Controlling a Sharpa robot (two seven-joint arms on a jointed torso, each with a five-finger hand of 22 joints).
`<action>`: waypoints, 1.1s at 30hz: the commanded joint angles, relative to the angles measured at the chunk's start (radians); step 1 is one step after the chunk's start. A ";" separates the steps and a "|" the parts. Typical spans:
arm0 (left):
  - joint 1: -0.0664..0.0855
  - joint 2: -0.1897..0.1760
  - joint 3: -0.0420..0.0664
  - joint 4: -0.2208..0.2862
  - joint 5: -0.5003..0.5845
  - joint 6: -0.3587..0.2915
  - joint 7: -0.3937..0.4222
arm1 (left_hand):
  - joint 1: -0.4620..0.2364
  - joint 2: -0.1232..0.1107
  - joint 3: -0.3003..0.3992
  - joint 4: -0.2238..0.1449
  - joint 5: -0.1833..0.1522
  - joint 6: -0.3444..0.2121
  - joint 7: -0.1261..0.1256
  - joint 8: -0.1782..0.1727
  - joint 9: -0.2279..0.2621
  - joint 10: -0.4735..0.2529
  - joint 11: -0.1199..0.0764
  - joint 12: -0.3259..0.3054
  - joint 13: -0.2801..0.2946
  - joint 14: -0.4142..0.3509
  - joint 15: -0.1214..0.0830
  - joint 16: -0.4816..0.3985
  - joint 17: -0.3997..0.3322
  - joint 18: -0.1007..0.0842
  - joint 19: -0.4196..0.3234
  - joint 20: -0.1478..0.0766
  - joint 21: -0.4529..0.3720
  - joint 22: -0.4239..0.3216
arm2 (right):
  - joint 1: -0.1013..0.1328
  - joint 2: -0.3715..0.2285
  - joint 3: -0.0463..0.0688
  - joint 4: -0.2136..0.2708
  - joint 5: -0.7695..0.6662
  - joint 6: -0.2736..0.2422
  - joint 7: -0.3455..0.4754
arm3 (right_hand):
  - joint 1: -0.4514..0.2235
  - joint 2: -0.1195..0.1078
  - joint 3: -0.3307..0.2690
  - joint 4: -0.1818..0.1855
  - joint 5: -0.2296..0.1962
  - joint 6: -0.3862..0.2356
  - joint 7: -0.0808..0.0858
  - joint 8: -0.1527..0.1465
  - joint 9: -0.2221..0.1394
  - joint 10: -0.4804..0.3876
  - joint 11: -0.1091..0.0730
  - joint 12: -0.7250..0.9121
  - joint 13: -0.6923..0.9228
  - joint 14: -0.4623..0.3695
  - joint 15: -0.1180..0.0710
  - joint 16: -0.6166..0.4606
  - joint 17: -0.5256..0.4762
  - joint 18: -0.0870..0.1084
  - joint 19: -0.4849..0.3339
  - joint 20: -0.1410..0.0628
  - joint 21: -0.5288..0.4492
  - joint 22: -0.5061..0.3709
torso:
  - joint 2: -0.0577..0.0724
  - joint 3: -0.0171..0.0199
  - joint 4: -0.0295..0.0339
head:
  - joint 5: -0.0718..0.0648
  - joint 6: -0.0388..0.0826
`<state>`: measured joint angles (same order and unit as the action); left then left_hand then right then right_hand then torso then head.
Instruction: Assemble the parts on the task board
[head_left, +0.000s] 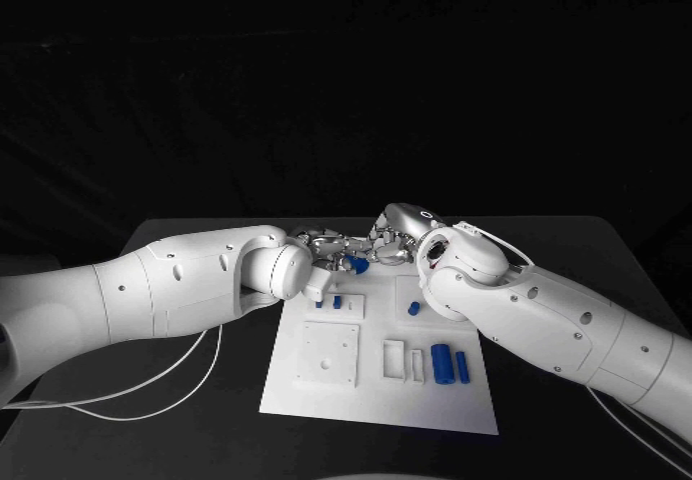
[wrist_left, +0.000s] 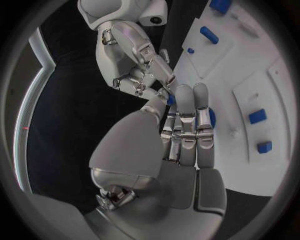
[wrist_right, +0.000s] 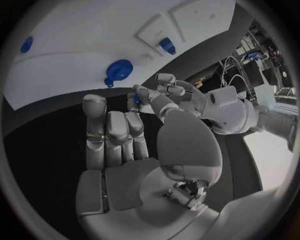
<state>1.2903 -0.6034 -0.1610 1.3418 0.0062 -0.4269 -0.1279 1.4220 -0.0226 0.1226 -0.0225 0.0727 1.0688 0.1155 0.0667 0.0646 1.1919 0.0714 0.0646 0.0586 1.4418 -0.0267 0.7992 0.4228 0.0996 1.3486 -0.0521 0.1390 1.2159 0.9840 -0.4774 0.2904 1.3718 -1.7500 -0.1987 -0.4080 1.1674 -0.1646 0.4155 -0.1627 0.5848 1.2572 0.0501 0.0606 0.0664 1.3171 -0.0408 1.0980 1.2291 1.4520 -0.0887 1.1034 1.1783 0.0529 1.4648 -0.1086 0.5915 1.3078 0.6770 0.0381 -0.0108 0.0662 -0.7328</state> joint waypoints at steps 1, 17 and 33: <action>0.000 0.003 0.001 0.001 0.006 -0.003 0.027 | 0.000 0.006 0.031 -0.006 0.001 0.010 0.001 -0.001 0.000 0.010 -0.001 -0.006 -0.001 -0.004 -0.008 0.015 0.006 -0.007 -0.012 0.001 0.010 0.014 | -0.001 0.001 0.000 0.001 -0.004 0.014 0.003 | 0.003 -0.003 -0.001 0.002 -0.005 0.003 0.000 0.002 0.001 0.006 0.000 -0.004 0.001 0.004 -0.004 -0.004 0.001 0.013 0.037 -0.006 -0.005 0.062 | 0.000 0.0000 0.0000 | 0.000 -0.001; 0.000 0.004 0.001 0.001 0.011 -0.018 0.033 | -0.018 0.013 0.161 -0.052 -0.011 0.083 -0.016 0.002 0.002 0.081 -0.026 -0.005 0.000 -0.011 -0.021 0.052 0.014 -0.014 -0.031 -0.011 0.032 0.077 | -0.001 0.004 0.000 0.003 -0.005 0.017 0.002 | 0.003 -0.002 -0.002 0.002 -0.005 0.002 0.000 0.002 0.001 0.005 0.000 -0.005 0.001 0.004 -0.004 -0.006 0.001 0.013 0.037 -0.006 -0.006 0.061 | 0.000 0.0007 0.0001 | 0.000 -0.001; 0.000 0.008 0.001 0.002 0.042 -0.021 0.062 | 0.011 0.042 0.150 -0.113 -0.001 0.146 -0.024 0.003 0.004 0.143 -0.045 -0.005 0.002 -0.009 -0.035 0.074 0.020 -0.019 -0.041 -0.027 0.038 0.110 | -0.001 0.010 0.000 -0.003 -0.010 0.016 0.001 | 0.004 -0.003 -0.006 0.001 -0.021 -0.002 0.001 0.002 0.001 0.000 0.001 -0.014 -0.004 0.002 -0.004 -0.012 -0.003 0.014 0.035 -0.006 -0.015 0.060 | 0.000 0.0000 0.0001 | 0.001 -0.002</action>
<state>1.2879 -0.6014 -0.1638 1.3362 0.0280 -0.4568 -0.1089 1.4206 0.0114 0.2716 -0.1307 0.0687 1.2094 0.0926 0.0650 0.0664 1.3051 0.0515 0.0554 0.0577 1.4332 -0.0541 0.8706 0.4412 0.0774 1.3113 -0.0752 0.1706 1.3081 0.9861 -0.4705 0.2928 1.3699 -1.7520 -0.1987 -0.4087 1.1674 -0.1646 0.4155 -0.1628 0.5663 1.2572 0.0501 0.0609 0.0669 1.3172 -0.0408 1.0912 1.2268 1.4519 -0.0887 1.0945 1.1768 0.0530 1.4648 -0.1086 0.5801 1.3079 0.6770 0.0384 -0.0107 0.0668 -0.7347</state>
